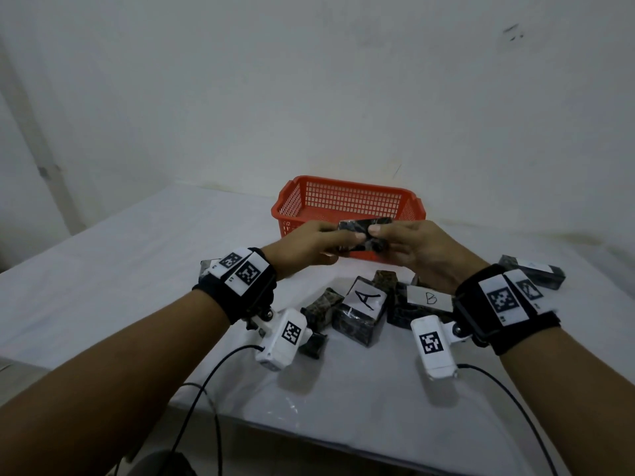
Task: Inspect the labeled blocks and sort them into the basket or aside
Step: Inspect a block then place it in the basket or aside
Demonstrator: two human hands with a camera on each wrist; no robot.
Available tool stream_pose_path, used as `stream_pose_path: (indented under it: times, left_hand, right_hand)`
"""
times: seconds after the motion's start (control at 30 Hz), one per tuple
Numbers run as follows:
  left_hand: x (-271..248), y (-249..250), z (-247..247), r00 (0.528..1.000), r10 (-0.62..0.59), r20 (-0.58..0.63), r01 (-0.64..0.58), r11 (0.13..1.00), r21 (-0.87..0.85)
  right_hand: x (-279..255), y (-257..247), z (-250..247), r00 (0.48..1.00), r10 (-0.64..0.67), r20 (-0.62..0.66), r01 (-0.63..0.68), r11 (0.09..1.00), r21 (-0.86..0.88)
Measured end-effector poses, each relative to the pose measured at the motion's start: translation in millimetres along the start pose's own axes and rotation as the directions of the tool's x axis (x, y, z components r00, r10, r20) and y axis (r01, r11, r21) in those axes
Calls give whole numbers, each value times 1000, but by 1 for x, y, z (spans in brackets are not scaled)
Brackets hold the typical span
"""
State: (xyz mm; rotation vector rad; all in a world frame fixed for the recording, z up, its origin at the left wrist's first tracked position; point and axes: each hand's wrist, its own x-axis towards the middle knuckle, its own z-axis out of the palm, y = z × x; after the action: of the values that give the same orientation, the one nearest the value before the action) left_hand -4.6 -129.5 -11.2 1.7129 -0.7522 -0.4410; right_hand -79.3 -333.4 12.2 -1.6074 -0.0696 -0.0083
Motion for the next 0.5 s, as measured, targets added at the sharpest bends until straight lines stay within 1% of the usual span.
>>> stream_pose_path:
  times: [0.07,0.17,0.33,0.43,0.5]
  left_hand:
    - [-1,1,3,999,3,-41,-5,998,-59]
    - [1,4,6,996,8,-84,-14,997,-71]
    - [-3,5,1,1000,-14,15,16,993,-119]
    - [-3,5,-2,1000,17,-25,-18,997,-73]
    - [-6,7,-3,999,19,-33,-22,996,-91]
  right_hand:
    - [0,-2,1,999,-1,35,2,1000,-18]
    - [2,-4,3,999,-2,53,4,999,-32]
    - [2,-3,-2,997,-36,61,40,998,-56]
    - [1,-2,-3,995,-28,98,31,999,-26]
    - [2,1,-4,994,-25,111,27,1000,-15]
